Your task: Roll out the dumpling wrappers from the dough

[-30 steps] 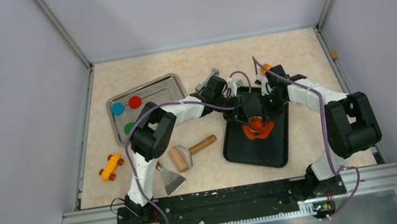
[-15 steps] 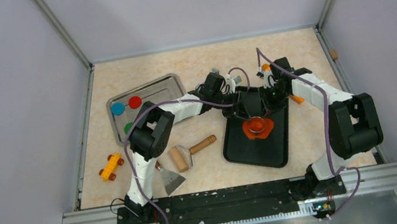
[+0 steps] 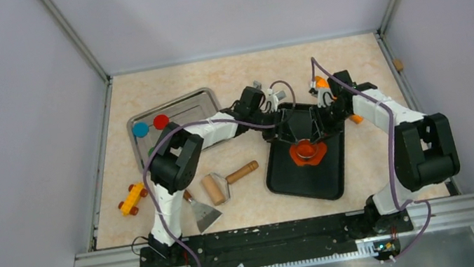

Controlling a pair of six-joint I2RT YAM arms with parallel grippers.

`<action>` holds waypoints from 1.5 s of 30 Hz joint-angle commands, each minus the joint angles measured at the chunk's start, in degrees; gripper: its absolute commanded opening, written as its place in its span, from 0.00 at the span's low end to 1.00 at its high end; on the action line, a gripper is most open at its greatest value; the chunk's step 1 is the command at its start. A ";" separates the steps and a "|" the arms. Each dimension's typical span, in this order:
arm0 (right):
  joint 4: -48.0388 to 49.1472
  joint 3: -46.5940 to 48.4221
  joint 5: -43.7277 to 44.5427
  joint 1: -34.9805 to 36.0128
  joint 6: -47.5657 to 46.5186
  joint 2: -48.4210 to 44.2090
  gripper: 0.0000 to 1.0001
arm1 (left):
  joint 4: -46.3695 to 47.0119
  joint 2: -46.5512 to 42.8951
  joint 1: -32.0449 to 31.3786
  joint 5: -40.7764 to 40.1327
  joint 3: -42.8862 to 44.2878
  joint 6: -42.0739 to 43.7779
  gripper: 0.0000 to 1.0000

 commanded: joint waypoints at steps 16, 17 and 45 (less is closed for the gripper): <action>0.54 -1.34 1.03 -0.22 -0.56 1.44 0.27 | 1.69 0.50 -3.05 0.78 -2.36 -2.53 0.33; 0.77 -1.45 1.12 -0.18 -0.68 1.58 0.27 | 1.68 0.54 -3.05 0.82 -2.35 -2.69 0.33; 3.70 -3.87 3.95 -1.76 -0.96 7.14 0.00 | 2.71 6.56 -2.24 0.47 0.09 -7.71 0.08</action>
